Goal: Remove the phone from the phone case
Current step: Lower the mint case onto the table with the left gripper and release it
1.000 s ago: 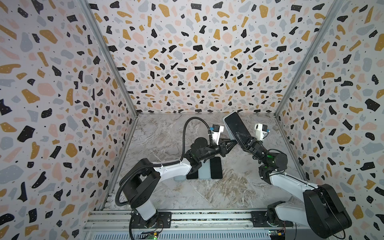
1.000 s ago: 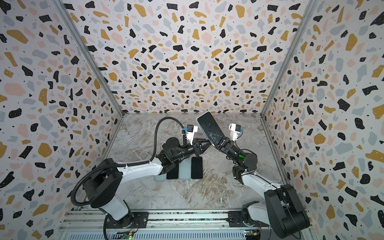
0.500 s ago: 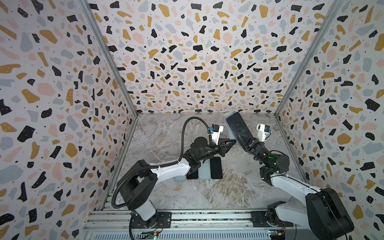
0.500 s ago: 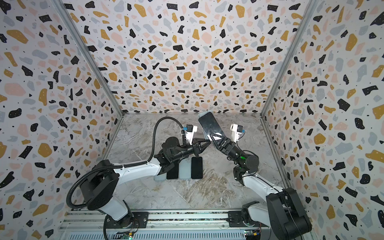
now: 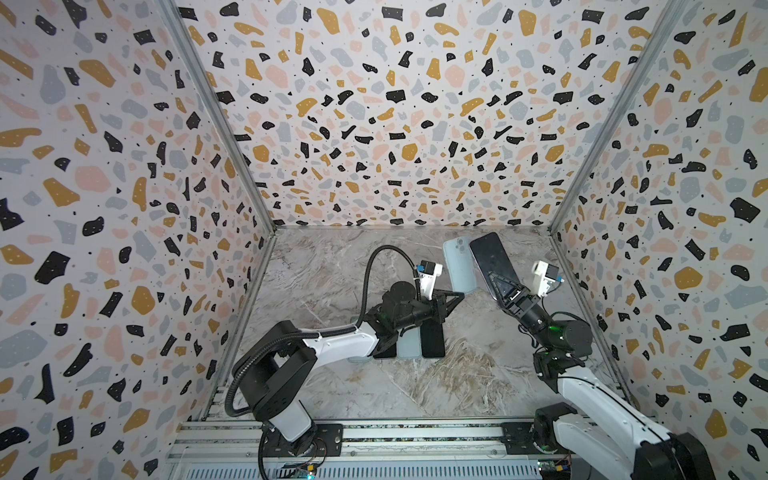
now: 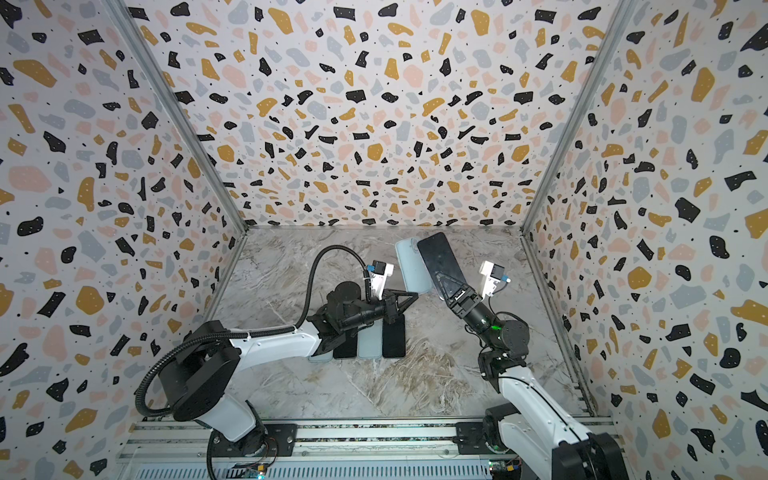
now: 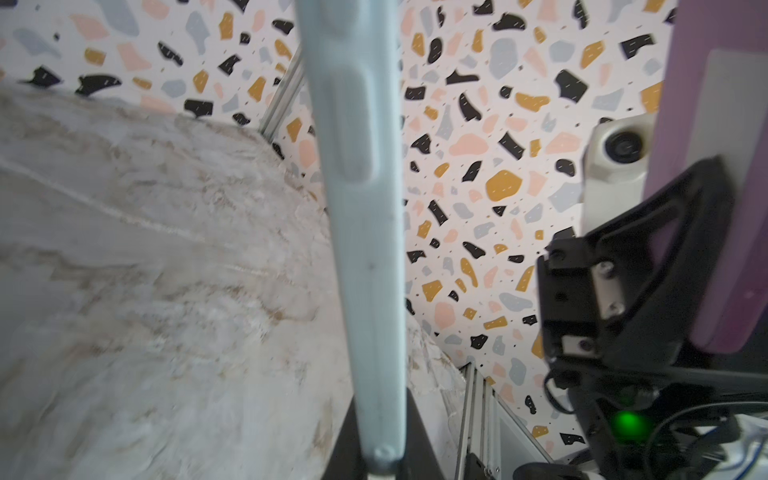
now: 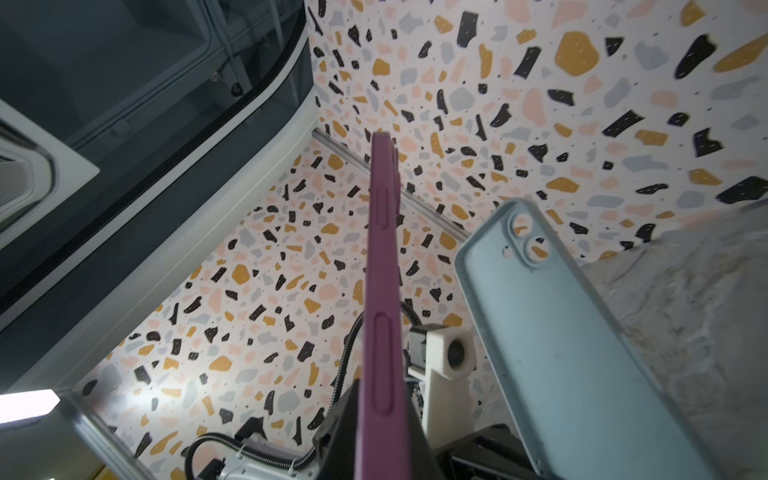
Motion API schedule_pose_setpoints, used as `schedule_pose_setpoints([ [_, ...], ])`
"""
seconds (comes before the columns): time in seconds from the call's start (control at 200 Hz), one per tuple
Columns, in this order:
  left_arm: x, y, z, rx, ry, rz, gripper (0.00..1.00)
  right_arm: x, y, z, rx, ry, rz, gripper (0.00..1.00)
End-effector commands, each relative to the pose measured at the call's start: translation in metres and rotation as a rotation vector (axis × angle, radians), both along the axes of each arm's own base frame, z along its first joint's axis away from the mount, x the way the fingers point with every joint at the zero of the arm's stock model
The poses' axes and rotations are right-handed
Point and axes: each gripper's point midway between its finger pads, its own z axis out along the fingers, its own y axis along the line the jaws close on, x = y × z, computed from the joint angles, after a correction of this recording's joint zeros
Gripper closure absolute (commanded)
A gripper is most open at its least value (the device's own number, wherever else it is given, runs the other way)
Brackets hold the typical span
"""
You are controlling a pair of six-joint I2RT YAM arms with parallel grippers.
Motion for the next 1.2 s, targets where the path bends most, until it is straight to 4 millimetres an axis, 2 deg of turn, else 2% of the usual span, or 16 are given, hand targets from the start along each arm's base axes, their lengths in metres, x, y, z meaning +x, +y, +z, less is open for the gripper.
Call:
schedule_pose_setpoints([
  [0.0, -0.014, 0.004, -0.033, 0.083, 0.100, -0.001, 1.00, 0.014, -0.023, -0.014, -0.091, 0.055, -0.199, 1.00],
  [0.135, -0.034, 0.003, -0.072, 0.203, 0.189, -0.010, 1.00, 0.011, -0.039, -0.028, -0.139, 0.103, -0.288, 1.00],
  [0.305, -0.056, -0.015, -0.096, 0.213, 0.310, -0.068, 1.00, 0.010, -0.038, -0.047, -0.157, 0.152, -0.267, 1.00],
  [0.501, -0.059, -0.014, -0.122, 0.217, 0.454, -0.021, 1.00, 0.008, -0.041, -0.062, -0.170, 0.190, -0.267, 1.00],
  [0.666, -0.059, -0.019, -0.134, 0.233, 0.509, -0.017, 1.00, 0.007, -0.047, -0.075, -0.180, 0.231, -0.285, 1.00],
  [0.771, -0.061, -0.020, -0.142, 0.250, 0.537, -0.018, 1.00, 0.008, -0.052, -0.089, -0.186, 0.279, -0.300, 1.00],
  [0.976, -0.059, -0.022, -0.152, 0.287, 0.558, -0.008, 0.88, 0.008, -0.058, -0.115, -0.159, 0.338, -0.303, 1.00],
  [1.126, -0.058, -0.024, -0.150, 0.297, 0.557, -0.009, 0.65, 0.009, -0.059, -0.121, -0.162, 0.356, -0.304, 1.00],
  [1.192, -0.058, -0.023, -0.147, 0.303, 0.547, -0.004, 0.58, 0.008, -0.060, -0.123, -0.163, 0.361, -0.307, 1.00],
])
